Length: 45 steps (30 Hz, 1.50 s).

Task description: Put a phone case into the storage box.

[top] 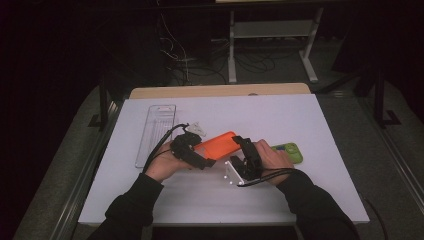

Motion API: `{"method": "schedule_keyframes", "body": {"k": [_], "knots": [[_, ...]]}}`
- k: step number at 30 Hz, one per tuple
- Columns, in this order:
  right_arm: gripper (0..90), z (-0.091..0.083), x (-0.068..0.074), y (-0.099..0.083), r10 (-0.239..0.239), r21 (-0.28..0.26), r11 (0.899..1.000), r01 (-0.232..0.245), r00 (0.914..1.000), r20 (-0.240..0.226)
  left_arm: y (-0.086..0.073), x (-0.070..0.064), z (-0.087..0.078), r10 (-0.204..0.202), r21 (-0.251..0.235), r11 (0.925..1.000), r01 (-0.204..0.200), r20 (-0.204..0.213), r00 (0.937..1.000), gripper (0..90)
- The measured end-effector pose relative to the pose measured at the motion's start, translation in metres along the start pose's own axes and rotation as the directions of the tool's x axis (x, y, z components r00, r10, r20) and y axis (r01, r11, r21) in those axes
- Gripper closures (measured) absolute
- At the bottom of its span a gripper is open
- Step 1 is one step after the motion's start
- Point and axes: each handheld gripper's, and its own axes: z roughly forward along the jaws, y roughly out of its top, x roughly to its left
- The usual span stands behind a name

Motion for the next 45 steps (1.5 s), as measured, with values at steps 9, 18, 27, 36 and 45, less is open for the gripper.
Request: {"method": "schedule_keyframes", "body": {"k": [9,18,27,36,45], "knots": [[43.6,0.002,0.007,0.003,-0.046,0.010,0.999,0.046,0.9988,-0.016,0.000,-0.002,0.002,0.003,0.003,1.0000,-0.003,0.002,1.0000,16.2],[64.4,0.002,0.011,0.007,-0.049,0.014,0.999,0.049,0.9988,-0.001,0.001,-0.002,0.001,0.004,0.004,1.0000,-0.004,0.004,1.0000,16.1],[76.2,0.002,0.011,0.008,-0.060,0.020,0.998,0.060,0.9982,0.000,0.001,-0.002,0.003,0.012,0.012,0.9999,-0.012,0.008,0.9999,16.1],[78.4,0.002,0.015,0.009,-0.088,0.031,0.996,0.087,0.9959,0.021,0.000,-0.003,0.001,0.022,-0.021,0.9995,-0.022,-0.007,0.9997,14.7],[78.4,0.000,0.011,0.004,-0.087,0.044,0.995,0.085,0.9952,0.045,-0.004,0.008,-0.011,0.038,-0.011,0.9992,-0.038,0.016,0.9991,3.1]]}}
